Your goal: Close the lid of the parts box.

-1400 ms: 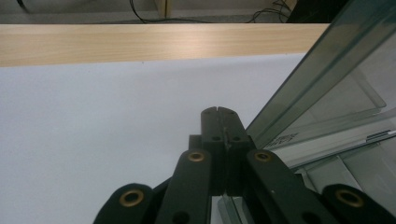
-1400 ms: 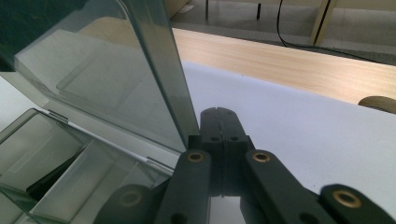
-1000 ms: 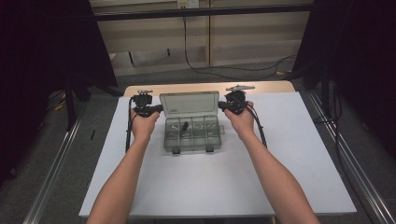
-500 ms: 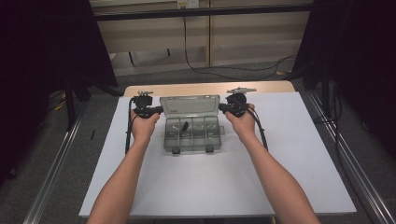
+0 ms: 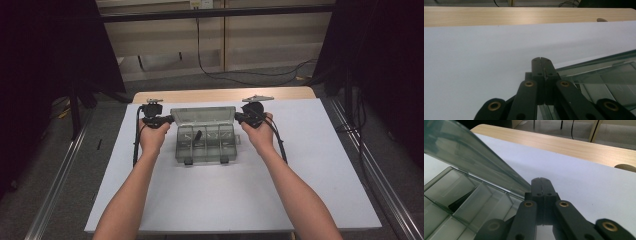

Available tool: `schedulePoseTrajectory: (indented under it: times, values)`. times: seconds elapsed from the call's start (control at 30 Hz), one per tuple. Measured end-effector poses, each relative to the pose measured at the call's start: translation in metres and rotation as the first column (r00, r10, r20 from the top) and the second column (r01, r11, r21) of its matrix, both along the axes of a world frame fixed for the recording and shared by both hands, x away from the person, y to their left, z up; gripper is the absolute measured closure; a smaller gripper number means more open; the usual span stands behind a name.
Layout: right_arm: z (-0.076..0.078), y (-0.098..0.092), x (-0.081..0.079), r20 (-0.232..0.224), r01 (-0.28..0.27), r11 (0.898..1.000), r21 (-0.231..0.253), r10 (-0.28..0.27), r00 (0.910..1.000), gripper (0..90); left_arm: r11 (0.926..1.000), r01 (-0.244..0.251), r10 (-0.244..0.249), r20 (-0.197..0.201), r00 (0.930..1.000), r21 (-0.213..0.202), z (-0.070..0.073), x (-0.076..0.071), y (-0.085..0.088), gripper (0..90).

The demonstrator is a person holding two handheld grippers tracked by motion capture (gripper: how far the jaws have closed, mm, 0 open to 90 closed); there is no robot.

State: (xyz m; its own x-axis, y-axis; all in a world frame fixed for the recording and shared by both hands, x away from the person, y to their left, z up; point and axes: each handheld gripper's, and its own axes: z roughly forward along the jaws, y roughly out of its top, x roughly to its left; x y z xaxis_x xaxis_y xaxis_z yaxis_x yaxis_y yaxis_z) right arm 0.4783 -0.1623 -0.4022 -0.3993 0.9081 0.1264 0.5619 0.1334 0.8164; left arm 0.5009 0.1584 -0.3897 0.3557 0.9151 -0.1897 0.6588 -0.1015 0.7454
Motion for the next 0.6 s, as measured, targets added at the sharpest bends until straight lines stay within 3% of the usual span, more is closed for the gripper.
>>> schedulePoseTrajectory:
  times: [0.6]
  values:
    - [0.0015,0.0007,-0.0103,0.006,0.001,1.000,-0.002,-0.001,1.0000,90.0,1.0000,0.003,-0.003,-0.007,1.0000,-0.004,-0.0005,-0.0082,0.0013,90.0]
